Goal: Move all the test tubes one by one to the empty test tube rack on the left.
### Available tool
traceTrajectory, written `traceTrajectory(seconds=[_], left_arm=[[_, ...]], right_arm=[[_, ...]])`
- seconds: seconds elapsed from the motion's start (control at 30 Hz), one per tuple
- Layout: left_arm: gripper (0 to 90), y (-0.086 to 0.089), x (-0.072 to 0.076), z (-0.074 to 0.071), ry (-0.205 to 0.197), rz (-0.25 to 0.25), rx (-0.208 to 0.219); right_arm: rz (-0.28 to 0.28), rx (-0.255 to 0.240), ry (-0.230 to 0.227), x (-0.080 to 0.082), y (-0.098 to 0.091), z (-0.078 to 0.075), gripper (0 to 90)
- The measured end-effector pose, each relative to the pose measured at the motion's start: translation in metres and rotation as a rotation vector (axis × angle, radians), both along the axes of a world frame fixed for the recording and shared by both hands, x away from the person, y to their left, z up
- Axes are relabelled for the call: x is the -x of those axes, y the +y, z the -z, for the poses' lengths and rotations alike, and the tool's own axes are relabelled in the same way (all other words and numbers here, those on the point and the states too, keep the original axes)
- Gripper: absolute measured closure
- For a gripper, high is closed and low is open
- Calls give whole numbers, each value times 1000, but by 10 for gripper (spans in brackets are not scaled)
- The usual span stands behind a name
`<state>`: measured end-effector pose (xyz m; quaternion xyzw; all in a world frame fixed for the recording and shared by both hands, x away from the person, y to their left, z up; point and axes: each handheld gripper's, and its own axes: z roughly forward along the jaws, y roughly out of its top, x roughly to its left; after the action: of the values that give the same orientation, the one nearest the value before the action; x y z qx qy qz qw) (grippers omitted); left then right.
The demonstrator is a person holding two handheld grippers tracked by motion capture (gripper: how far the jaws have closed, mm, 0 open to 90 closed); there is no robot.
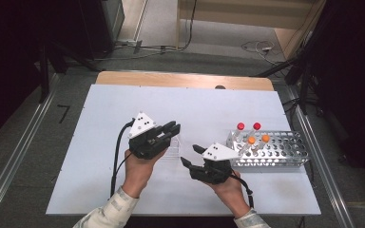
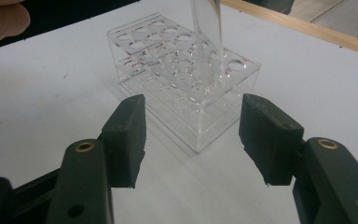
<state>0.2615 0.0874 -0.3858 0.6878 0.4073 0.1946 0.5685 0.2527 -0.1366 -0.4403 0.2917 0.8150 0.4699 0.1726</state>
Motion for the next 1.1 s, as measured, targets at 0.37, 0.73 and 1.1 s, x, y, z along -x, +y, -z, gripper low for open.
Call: traceTrajectory(seconds=[0.37, 0.73, 1.1], left_arm=[[772, 4, -2, 2, -20, -47, -62], [771, -1, -7, 12, -19, -68, -133], [771, -17, -10, 32, 5, -59, -241]], right_arm=[[8, -7, 7, -1, -3, -1, 352], [27, -7, 28, -2, -4, -1, 263], [31, -8, 34, -2, -6, -1, 257]])
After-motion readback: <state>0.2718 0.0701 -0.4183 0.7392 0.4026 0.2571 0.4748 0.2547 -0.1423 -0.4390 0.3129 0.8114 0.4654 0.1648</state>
